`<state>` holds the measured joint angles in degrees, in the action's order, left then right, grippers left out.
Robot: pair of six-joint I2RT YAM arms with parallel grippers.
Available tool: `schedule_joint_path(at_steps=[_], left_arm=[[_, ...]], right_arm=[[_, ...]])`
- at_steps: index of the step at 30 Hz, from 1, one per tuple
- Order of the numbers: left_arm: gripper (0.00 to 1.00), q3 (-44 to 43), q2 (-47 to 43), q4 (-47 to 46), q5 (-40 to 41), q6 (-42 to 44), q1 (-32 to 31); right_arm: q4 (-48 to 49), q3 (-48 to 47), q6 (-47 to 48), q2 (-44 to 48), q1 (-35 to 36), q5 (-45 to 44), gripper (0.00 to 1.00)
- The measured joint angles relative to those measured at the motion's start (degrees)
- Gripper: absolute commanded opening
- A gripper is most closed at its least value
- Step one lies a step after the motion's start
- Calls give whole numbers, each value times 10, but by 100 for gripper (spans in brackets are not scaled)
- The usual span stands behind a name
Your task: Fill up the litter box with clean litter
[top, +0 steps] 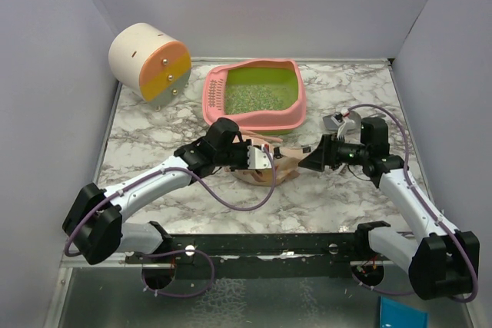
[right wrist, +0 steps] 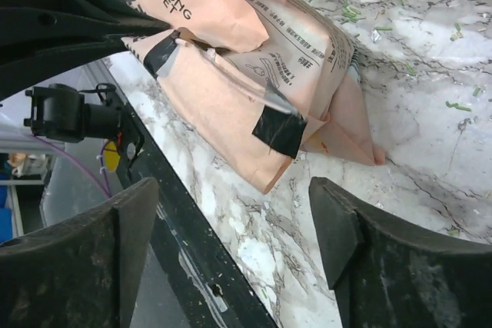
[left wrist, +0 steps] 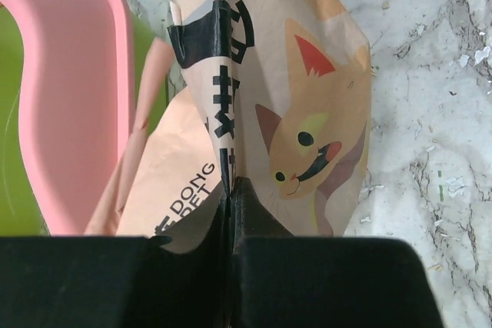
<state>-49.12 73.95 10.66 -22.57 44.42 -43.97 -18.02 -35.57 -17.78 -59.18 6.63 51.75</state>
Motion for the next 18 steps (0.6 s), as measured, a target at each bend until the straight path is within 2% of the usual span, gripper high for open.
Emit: schedule_joint_path(at_steps=[5,9,12,15,16,18], left_arm=[[0,0,-2,-1,15,-5,0],[0,0,-7,3,17,-10,-1],[0,0,-9,7,16,-12,-2],[0,-2,-9,12,16,-12,-2],[0,-3,-9,14,16,-13,-3],[0,-7,-9,19,16,-14,-3]], right_arm=[[-29,-21,9,22,0,-27,86],[-24,-28,18,59,4,-31,85],[-13,-28,34,93,23,-42,75],[6,-29,55,119,47,-63,52],[12,-31,61,120,54,-69,52],[19,-41,77,110,66,-77,57]])
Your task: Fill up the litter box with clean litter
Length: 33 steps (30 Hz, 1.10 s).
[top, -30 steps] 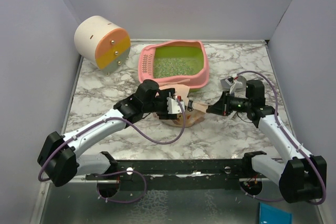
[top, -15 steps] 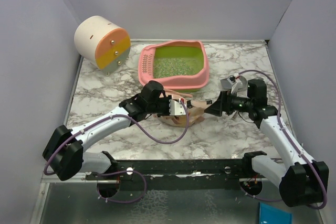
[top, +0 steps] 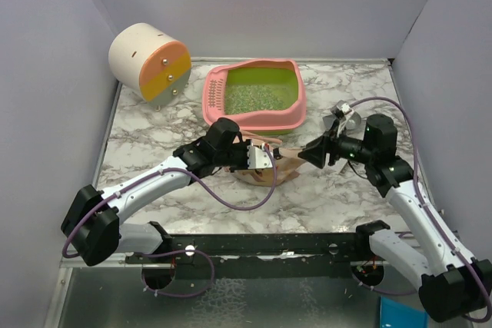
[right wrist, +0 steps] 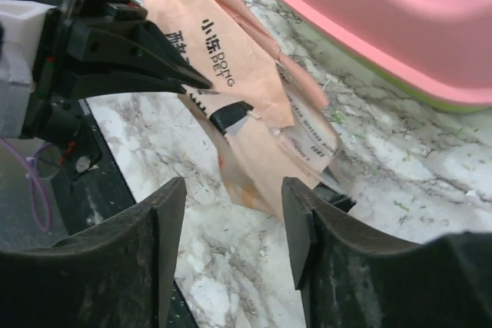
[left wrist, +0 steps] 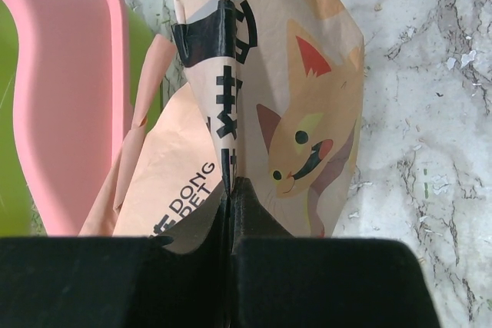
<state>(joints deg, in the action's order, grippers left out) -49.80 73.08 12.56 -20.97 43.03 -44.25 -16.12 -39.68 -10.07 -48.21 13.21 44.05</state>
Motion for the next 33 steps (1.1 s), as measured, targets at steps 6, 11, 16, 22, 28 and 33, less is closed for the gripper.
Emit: schedule_joint_path(at_steps=[6,11,16,22,28,33], left_arm=[[0,-9,0,14,0,-6,0],[0,-13,1,23,0,-11,0],[0,-13,1,22,0,-12,0],[0,-13,1,21,0,-13,0],[0,-13,1,21,6,-13,0],[0,-13,-2,20,14,-13,-1]], right_arm=[[-3,-54,50,-82,69,-59,60],[-23,-93,92,-134,143,-119,64],[-47,-97,115,-150,176,-174,65],[-58,-97,129,-180,199,-219,58],[-78,-98,132,-237,210,-259,1],[-81,-99,111,-233,217,-293,30]])
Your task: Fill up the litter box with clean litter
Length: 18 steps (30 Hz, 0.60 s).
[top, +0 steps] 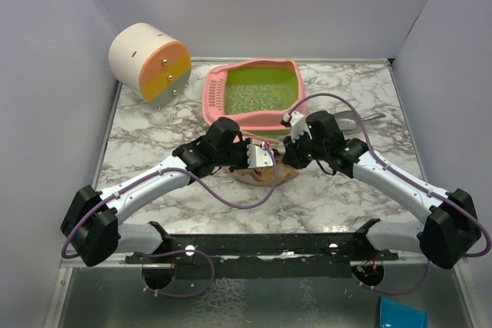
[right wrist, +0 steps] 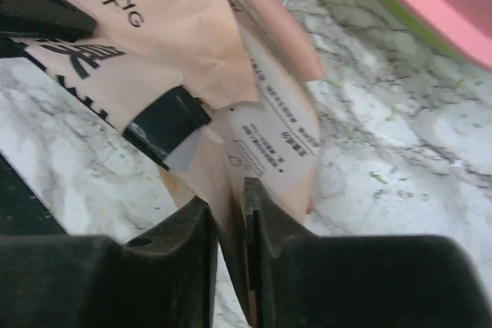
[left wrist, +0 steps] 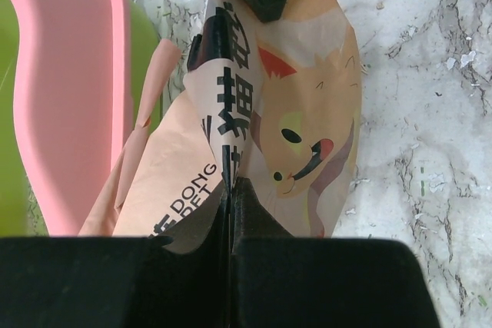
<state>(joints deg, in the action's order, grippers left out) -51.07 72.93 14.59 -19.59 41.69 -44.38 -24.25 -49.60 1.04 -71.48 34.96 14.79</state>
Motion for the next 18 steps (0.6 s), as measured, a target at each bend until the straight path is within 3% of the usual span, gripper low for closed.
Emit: schedule_joint_path(at_steps=[1,3,4,7,8,9,10,11,16,18], left_arm=[[0,1,-1,0,3,0,0],[0,1,-4,1,10,-1,0],[0,1,-5,2,14,-2,0],[0,1,-6,2,27,-9,-1],[0,1,-6,2,30,-12,-2],[0,1,-6,2,33,-15,-4],[0,0,-6,3,34,-16,-5],[0,-1,-5,4,36,-20,-5],[0,-16,7,10,44,-38,-5],[0,-17,8,7,48,-53,-5]], right_arm=[[-2,0,-3,3,1,-7,31],[-6,0,-10,13,2,-34,7],[-10,0,-12,19,2,-44,2],[-18,0,-22,30,2,-60,1],[-20,0,-24,30,2,-60,5],[-21,0,-27,30,2,-60,18],[-22,0,-30,30,2,-61,16],[-23,0,-38,30,3,-64,3],[-28,-1,-75,28,3,-87,1],[-23,7,-99,38,3,-99,38]])
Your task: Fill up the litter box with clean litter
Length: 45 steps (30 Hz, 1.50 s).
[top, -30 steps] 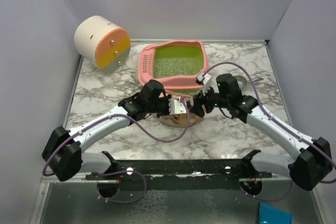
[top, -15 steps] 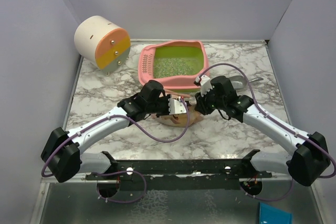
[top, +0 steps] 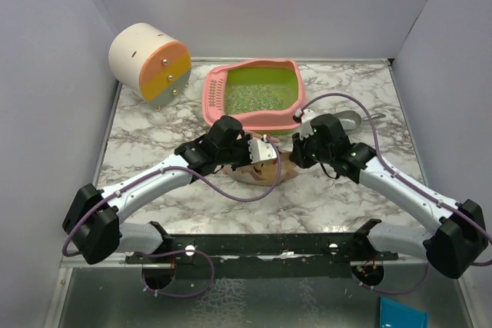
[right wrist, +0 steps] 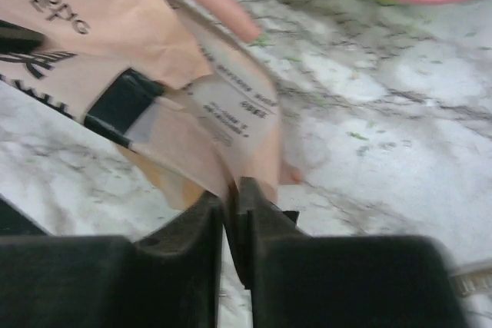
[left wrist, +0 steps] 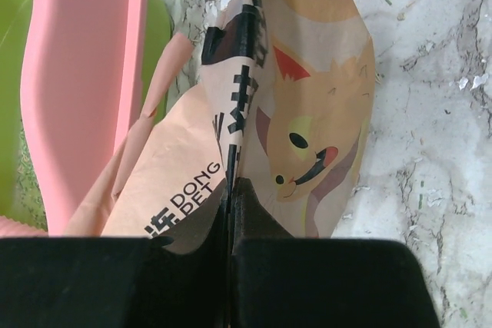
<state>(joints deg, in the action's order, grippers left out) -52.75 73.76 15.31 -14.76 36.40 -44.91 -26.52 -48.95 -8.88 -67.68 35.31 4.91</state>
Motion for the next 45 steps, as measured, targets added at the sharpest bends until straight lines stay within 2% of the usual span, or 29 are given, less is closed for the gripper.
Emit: schedule_joint_path(at_steps=[1,2,3,5,6,8,9,11,14,17,19,20,21,23,25,29,31,34,39,45], left_arm=[[0,0,0,-2,2,-5,-1],[0,0,0,-5,4,-13,-2],[0,0,0,-5,10,-21,-3],[0,0,0,-7,21,-30,-2],[0,0,0,-7,23,-34,-1],[0,0,0,-9,27,-42,-1],[0,0,0,-9,29,-46,-1],[0,0,0,-9,35,-49,-1],[0,0,0,-9,37,-57,0],[0,0,0,-9,37,-63,1],[2,0,0,-9,37,-68,1],[5,0,0,-10,37,-72,1],[7,0,0,-10,37,-77,1],[8,-1,0,-11,37,-89,2],[8,-6,3,-11,36,-104,2],[9,-29,14,-9,35,-123,3],[12,-32,17,-11,35,-130,4],[23,-33,18,-14,32,-138,6],[35,-33,12,-41,25,-149,6],[36,-31,-22,-87,22,-178,6]], right_arm=[[2,5,-12,9,1,-6,33],[0,10,-23,23,3,-23,5],[-2,13,-29,35,3,-41,1],[-8,18,-51,73,-4,-76,1],[-7,18,-61,85,-5,-83,2],[-8,18,-75,105,-5,-112,43],[-9,18,-80,110,-5,-130,56],[-12,18,-97,120,-8,-172,65],[-15,18,-118,124,-15,-215,66],[-12,20,-132,122,-42,-207,62],[-2,20,-138,108,-103,-144,45],[7,20,-141,96,-140,-107,40],[14,19,-146,76,-179,-62,39],[20,10,-161,27,-238,4,39],[17,-8,-176,-23,-269,29,40],[-11,-45,-224,-83,-295,2,44],[-21,-50,-250,-85,-310,-21,46],[-18,-34,-276,-79,-364,-22,49],[-1,50,-290,-72,-523,24,56],[-1,75,-277,-56,-542,38,56]])
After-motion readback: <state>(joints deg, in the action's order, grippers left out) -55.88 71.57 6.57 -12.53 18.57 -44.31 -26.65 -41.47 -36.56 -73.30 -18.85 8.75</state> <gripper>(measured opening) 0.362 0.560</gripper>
